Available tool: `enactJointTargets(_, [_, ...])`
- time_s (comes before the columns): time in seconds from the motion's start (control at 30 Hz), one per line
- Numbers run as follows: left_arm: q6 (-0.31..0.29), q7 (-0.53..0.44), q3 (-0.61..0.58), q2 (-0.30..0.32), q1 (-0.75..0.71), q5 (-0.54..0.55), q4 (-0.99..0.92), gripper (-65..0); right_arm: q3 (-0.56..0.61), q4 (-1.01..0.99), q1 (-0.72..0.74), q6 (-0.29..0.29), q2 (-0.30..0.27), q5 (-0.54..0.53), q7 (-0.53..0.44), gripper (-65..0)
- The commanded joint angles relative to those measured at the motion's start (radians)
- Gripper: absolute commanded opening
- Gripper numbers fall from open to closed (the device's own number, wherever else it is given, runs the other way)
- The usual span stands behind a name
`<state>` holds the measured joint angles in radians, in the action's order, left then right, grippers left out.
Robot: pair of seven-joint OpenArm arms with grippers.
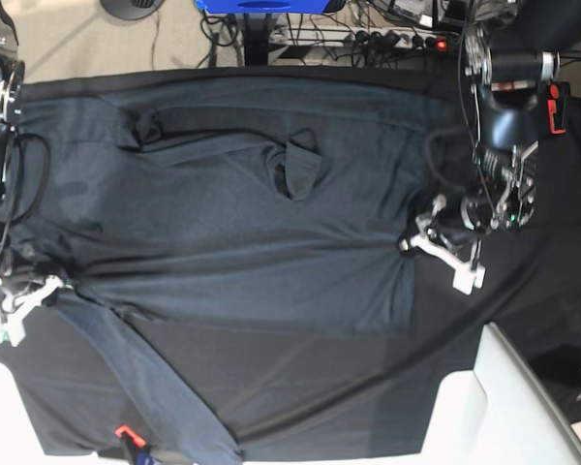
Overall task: Fold the T-shirt properly
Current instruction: 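Lower the left gripper to the opposite shirt side and grasp it midway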
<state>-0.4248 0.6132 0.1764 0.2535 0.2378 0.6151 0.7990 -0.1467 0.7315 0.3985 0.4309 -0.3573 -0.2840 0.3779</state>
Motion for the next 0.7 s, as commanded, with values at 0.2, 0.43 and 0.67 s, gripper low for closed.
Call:
enactJointTargets(0.2, [0.062,0.053,0.002,0.008,-0.128,-0.002,0.218,-65.0,-0.004,0.017,0.029,0.006,-0.021,-0.013,-0.024,-65.0])
enactJointTargets(0.43, [0.134,0.060,0.002,0.013,-0.145,-0.002,0.287,-65.0,-0.004,0.012,0.024,0.006,-0.013,-0.013,-0.024,-65.0])
enactJointTargets(0.67, [0.140,0.061,0.002,0.031,-0.190,0.001,0.363,-54.3,-0.004,0.012,0.024,0.006,-0.013,-0.013,-0.024,-65.0])
